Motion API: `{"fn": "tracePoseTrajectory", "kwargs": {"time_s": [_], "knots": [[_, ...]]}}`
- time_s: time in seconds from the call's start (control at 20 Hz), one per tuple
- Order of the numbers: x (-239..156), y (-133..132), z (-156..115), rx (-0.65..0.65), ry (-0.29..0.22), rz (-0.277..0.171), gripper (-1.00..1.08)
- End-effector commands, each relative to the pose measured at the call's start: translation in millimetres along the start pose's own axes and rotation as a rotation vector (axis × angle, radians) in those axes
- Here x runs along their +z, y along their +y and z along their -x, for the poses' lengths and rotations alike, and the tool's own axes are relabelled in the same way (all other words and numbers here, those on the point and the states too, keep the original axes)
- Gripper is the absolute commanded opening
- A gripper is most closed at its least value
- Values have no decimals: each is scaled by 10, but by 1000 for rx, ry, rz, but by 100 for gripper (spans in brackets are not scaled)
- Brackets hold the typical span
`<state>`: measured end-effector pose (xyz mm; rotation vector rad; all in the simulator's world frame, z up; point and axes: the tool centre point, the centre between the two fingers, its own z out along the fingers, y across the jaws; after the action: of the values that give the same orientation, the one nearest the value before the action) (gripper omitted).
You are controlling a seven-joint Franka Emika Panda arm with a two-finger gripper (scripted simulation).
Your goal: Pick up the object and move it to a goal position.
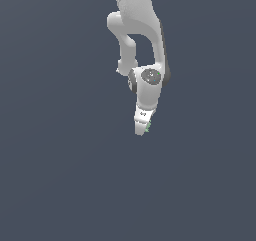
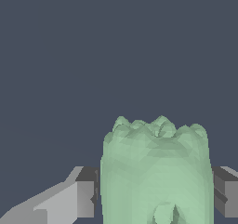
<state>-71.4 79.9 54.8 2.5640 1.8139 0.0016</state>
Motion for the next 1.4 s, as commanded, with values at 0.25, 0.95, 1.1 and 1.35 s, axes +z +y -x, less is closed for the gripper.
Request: {"fn": "tracePoseTrajectory", "kwargs": {"time_s": [0.25, 0.95, 1.1, 1.35], "knots": [[11, -5, 0, 0, 0, -1, -100], [-419, 125, 129, -1, 0, 0, -100], [-647, 191, 198, -1, 1, 0, -100], [-1121, 330, 338, -2, 2, -1, -100]]}}
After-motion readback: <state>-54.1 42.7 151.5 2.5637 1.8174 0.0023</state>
